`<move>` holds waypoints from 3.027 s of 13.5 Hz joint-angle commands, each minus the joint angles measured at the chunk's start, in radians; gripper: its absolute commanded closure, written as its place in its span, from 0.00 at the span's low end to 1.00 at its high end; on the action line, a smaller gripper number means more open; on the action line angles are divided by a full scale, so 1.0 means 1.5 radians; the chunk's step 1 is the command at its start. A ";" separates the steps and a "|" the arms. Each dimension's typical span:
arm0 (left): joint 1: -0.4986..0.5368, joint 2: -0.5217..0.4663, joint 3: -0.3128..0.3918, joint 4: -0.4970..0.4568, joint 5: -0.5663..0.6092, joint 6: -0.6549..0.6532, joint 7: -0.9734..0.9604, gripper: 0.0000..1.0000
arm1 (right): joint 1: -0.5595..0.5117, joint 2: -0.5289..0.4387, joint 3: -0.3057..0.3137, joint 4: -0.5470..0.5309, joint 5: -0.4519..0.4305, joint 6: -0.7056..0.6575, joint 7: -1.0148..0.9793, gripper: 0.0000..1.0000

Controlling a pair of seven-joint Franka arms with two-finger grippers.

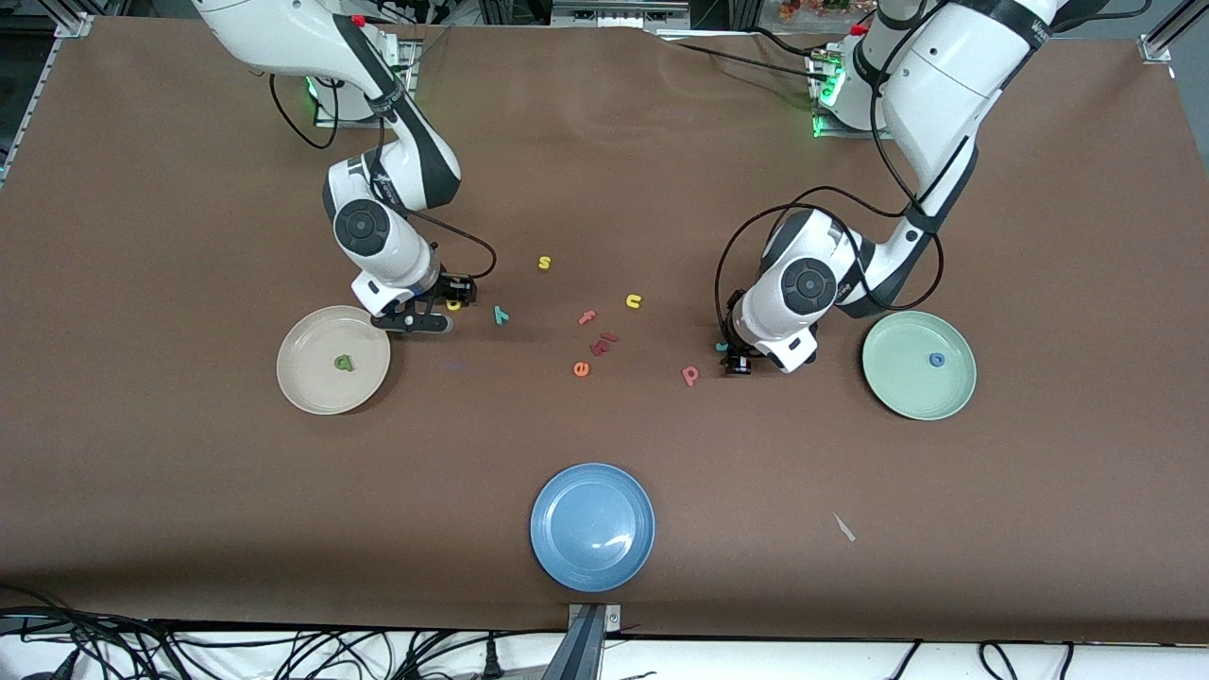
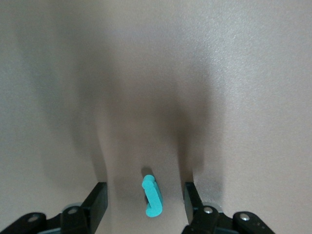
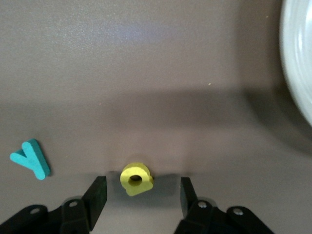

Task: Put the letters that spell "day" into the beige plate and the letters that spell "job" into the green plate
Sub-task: 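Grasp the yellow a with the right gripper while the left gripper grasps the teal j, then drop the a on the cream plate while the left gripper drops j on green plate, then grasp the teal y with the right gripper while the left gripper grasps the pink d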

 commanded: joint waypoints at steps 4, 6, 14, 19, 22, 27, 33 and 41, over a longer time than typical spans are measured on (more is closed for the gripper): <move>-0.004 0.005 0.008 0.002 0.040 0.010 -0.018 0.81 | 0.008 0.007 0.001 -0.003 0.001 0.020 0.011 0.51; -0.002 0.005 0.009 0.002 0.043 0.007 -0.011 0.92 | 0.017 0.007 0.000 -0.003 0.001 0.019 0.010 0.67; 0.084 -0.110 -0.007 0.014 0.068 -0.086 0.259 1.00 | 0.016 -0.046 -0.045 0.068 -0.035 -0.132 -0.044 0.87; 0.295 -0.142 -0.095 0.024 0.068 -0.217 0.570 1.00 | 0.007 -0.042 -0.161 0.130 -0.037 -0.221 -0.259 0.86; 0.374 -0.130 -0.096 0.023 0.069 -0.282 0.785 1.00 | -0.014 -0.004 -0.181 0.130 -0.038 -0.206 -0.298 0.86; 0.404 -0.073 -0.094 0.029 0.077 -0.286 0.871 0.75 | -0.039 0.040 -0.182 0.127 -0.036 -0.164 -0.325 0.27; 0.398 -0.075 -0.106 0.084 0.070 -0.321 0.907 0.00 | -0.028 -0.015 -0.128 0.206 -0.027 -0.310 -0.273 0.14; 0.194 0.024 -0.177 0.238 0.074 -0.354 0.699 0.00 | 0.055 0.031 0.004 0.235 -0.029 -0.223 -0.023 0.25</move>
